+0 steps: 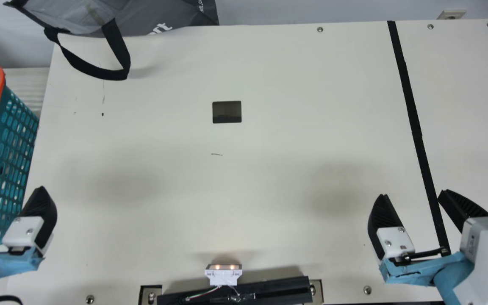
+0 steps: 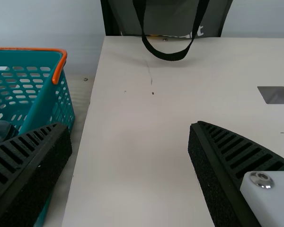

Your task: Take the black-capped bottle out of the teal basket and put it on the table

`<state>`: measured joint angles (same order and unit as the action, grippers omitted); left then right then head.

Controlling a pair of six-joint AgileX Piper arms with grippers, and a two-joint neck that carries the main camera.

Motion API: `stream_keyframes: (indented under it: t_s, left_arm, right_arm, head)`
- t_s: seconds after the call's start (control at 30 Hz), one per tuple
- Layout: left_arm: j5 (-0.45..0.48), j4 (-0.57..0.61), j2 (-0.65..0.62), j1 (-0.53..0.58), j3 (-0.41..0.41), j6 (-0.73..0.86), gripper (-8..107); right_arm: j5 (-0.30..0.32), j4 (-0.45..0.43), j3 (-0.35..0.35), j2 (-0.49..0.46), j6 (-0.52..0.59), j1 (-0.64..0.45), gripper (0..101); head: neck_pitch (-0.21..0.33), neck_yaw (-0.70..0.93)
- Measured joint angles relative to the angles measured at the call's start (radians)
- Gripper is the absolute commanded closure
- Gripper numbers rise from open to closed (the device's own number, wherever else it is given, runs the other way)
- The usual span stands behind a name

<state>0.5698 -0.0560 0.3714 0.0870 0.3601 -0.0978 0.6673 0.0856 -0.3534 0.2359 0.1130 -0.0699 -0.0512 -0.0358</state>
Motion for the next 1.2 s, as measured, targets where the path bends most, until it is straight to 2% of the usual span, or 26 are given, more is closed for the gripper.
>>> stream_keyframes:
  t_s: [0.63, 1.2]
  left_arm:
    - [-0.157, 0.010, 0.233, -0.064, 0.059, 0.005, -8]
    - [-0.179, 0.042, 0.383, -0.187, 0.141, 0.057, -8]
  right_arm:
    - [0.000, -0.001, 0.000, 0.000, 0.000, 0.000, 10]
    - [0.000, -0.001, 0.000, 0.000, 0.000, 0.000, 10]
  head:
    - [0.000, 0.000]
    - [0.000, 0.000]
